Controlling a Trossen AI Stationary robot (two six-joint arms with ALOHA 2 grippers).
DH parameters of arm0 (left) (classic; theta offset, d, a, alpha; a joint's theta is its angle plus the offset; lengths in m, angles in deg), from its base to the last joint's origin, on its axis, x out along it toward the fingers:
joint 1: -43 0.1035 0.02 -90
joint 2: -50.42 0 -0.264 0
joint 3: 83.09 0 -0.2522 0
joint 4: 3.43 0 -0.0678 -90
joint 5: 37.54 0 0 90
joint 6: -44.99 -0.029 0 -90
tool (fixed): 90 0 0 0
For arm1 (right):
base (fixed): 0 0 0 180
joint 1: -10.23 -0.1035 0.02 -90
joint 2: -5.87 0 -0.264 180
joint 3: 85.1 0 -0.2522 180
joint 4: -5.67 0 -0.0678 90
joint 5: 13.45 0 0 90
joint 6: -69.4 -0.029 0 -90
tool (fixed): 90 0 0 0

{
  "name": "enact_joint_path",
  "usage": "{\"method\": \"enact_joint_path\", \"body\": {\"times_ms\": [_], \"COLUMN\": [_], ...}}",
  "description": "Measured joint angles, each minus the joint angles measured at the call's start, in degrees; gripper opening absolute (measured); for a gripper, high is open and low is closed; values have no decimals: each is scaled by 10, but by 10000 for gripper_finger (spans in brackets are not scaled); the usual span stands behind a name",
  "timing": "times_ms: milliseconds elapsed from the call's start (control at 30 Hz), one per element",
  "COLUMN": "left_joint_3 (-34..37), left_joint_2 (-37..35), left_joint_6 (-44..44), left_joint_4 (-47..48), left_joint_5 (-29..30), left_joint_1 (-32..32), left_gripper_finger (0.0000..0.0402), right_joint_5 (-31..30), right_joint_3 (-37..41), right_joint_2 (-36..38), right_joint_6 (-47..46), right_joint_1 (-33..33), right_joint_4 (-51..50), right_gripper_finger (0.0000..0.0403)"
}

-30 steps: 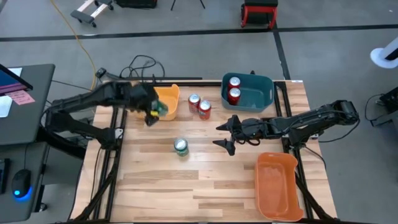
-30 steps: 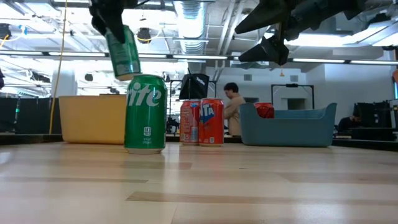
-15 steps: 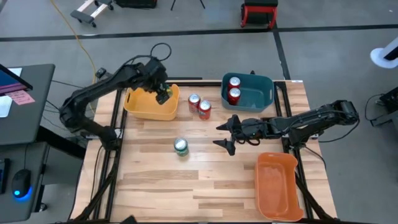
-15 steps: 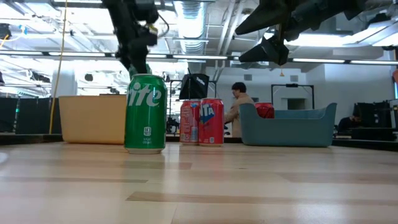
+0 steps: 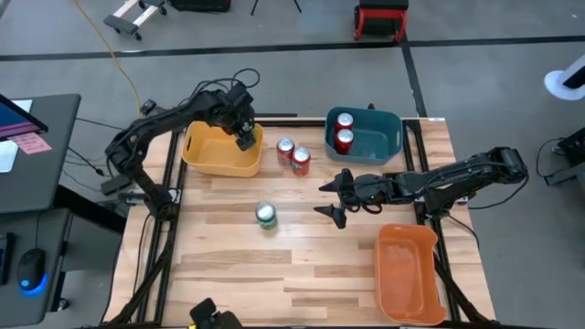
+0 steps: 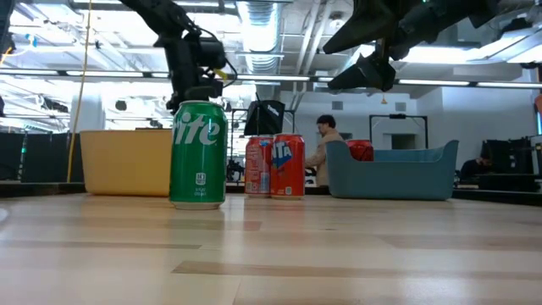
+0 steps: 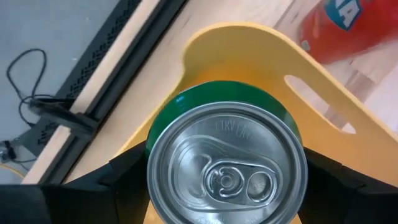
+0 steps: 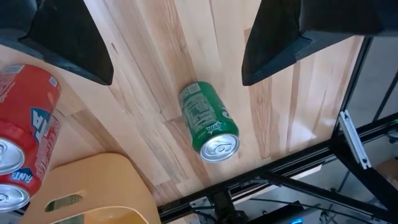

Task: Sort soda cans
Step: Put the left green soda can into the yellow bin, then put the green soda can into the yellow bin

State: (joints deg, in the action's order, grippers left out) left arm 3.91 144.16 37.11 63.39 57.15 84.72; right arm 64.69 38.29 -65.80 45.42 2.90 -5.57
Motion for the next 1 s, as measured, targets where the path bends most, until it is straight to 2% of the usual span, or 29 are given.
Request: {"method": "enact_joint_path", "body": {"times_ms": [400,567,633,1000], "left_joint_3": [0,0,-1,-1], "left_joint_2": [30,29,28,28], "left_joint_6": [2,9,5,9], "left_joint_4": [-4,-1,1,21], "left_joint_5": [-14,-12,-12,-9], "left_joint_1": [-1,-1,-1,-1], "left_gripper_finger": [294,342,347,328], "right_joint_5": [-1,-1,-1,-2], "right_joint_3": [0,0,0,0], "right_joint_2": [0,0,0,0], "right_joint_6": [-4,-4,-4,-5], "right_joint_1": [-1,-1,-1,-1], "right_joint_4": [0,0,-1,-1], "right_gripper_finger": [376,376,376,376]}}
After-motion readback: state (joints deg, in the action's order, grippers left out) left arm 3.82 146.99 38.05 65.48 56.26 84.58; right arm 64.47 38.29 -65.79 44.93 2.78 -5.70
